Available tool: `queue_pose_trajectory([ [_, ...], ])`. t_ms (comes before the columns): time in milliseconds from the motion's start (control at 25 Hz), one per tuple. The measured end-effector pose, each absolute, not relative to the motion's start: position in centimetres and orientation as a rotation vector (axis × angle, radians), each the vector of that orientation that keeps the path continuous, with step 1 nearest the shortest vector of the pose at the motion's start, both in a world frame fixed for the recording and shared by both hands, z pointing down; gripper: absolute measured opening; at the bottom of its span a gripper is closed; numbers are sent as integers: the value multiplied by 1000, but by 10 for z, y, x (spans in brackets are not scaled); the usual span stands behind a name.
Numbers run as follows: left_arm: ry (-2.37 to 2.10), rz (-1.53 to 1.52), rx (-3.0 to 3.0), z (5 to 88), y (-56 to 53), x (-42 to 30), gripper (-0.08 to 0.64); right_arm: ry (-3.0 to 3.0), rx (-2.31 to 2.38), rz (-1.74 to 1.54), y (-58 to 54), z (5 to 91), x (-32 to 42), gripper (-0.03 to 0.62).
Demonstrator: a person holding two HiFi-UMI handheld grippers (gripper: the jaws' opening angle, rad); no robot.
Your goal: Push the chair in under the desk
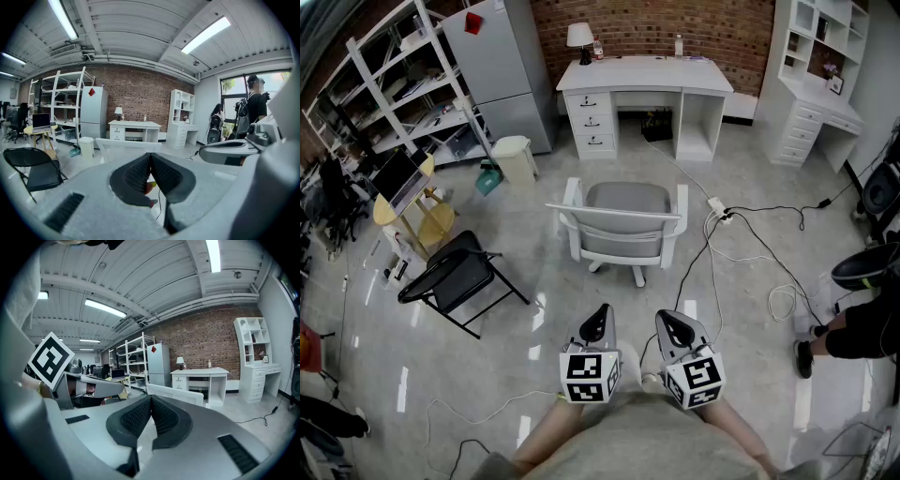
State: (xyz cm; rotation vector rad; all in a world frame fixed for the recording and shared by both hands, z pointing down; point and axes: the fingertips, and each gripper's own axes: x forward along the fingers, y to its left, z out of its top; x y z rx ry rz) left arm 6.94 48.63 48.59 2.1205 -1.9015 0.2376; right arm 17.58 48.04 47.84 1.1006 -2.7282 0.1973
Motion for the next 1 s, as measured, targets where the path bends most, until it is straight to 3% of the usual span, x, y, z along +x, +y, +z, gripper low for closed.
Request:
queue_pose_trajectory([
  [1000,-1956,210,2071,487,485,71,11,-2768,1015,223,478,478,179,9],
])
